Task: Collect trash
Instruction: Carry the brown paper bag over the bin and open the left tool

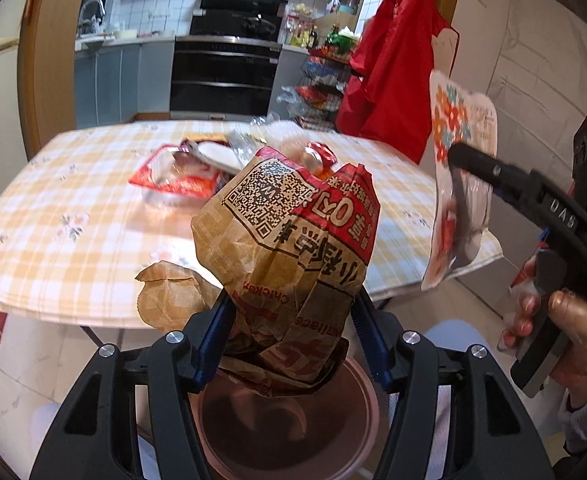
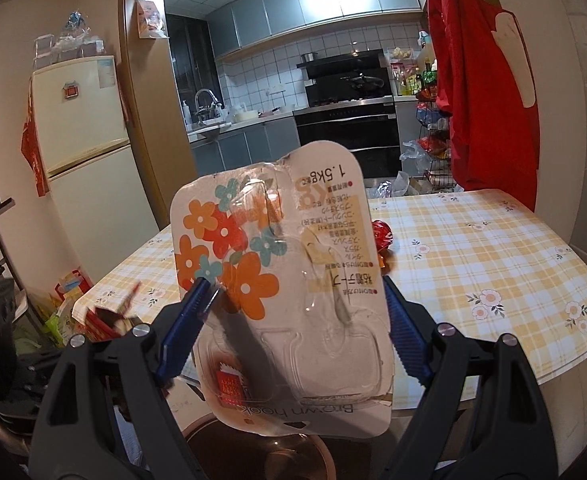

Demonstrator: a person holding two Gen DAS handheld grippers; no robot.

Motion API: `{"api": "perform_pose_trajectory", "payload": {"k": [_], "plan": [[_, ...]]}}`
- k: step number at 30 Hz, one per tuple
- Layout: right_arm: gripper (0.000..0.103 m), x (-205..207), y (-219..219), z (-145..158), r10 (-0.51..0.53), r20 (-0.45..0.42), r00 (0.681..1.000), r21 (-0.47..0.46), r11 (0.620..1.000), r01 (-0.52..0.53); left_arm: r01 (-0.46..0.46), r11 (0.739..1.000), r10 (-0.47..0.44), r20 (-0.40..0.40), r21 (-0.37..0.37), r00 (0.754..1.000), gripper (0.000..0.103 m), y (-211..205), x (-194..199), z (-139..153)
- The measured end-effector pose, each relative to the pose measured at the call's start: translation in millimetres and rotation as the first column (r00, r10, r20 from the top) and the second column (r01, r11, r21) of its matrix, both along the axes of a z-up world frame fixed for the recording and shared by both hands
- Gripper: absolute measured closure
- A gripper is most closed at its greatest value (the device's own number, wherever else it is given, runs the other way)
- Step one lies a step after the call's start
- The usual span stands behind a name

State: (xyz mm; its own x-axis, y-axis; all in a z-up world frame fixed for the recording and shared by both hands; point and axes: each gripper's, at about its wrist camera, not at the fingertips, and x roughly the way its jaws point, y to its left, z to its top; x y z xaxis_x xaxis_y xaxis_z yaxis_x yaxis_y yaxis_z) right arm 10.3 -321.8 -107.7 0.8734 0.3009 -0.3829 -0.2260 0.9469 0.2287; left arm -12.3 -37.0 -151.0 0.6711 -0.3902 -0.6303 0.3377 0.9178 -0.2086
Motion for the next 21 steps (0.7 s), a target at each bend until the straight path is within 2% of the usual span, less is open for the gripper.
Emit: {"api": "perform_pose_trajectory", "payload": {"k": [16,21], "plan": [[0.020,8.3,-2.5,-16.6,-0.019,-0.047,0.999,0.020,1.000,0.020,0.085,0.996,-0.084,-0.117,0.011,0.990,0.042,-23.4,10.6,-37.7],[0.020,10.4,-2.1,-23.0,-0.019,-0.062,0.998,0.023,1.000,0.020,0.109,0.994,-0.107,-0.145,0.005,0.984,0.035,-29.5,11.5,-45.9]]}}
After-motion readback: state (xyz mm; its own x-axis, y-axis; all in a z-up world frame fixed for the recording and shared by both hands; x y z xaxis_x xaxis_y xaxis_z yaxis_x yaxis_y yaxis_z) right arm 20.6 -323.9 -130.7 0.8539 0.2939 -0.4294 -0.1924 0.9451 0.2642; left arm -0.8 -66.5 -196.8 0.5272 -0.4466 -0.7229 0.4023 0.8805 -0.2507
